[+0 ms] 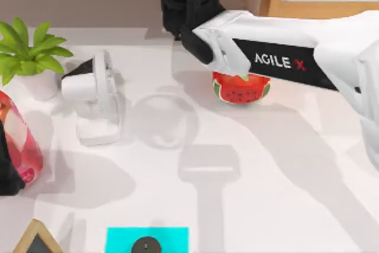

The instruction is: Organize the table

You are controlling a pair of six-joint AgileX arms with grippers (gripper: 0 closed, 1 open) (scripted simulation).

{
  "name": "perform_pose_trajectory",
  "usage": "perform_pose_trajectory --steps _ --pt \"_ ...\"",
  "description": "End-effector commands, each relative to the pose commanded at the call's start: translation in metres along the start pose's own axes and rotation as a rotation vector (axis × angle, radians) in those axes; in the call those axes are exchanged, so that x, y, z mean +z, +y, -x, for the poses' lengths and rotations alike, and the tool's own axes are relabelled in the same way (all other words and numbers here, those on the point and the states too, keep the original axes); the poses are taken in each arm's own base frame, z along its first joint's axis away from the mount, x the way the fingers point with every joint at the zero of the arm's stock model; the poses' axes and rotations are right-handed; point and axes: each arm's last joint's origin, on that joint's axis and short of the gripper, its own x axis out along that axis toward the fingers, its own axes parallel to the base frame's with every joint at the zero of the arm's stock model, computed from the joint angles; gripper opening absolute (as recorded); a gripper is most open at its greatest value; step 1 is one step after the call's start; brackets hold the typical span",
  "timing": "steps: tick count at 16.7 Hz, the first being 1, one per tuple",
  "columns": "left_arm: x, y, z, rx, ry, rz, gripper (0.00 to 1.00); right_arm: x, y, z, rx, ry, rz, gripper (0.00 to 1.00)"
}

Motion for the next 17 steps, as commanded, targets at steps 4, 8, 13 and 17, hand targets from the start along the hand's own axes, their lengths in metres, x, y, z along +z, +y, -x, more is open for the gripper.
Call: perform_pose_trajectory --steps 4,8,13,17 --pt "0.0000 0.0000 0.0000 0.000 0.000 0.000 1.00 0.0000 0.0000 0.0000 0.000 0.000 0.000 0.55" --pt "0.0000 0.0000 0.0000 0.000 0.000 0.000 1.00 0.0000 0.0000 0.0000 0.000 0.000 0.000 0.25" --pt "0.0000 0.0000 0.0000 0.000 0.000 0.000 1.00 0.0000 0.0000 0.0000 0.000 0.000 0.000 0.00" --pt "0.0000 0.0000 0.0000 0.000 0.000 0.000 1.00 0.0000 0.0000 0.0000 0.000 0.000 0.000 0.00"
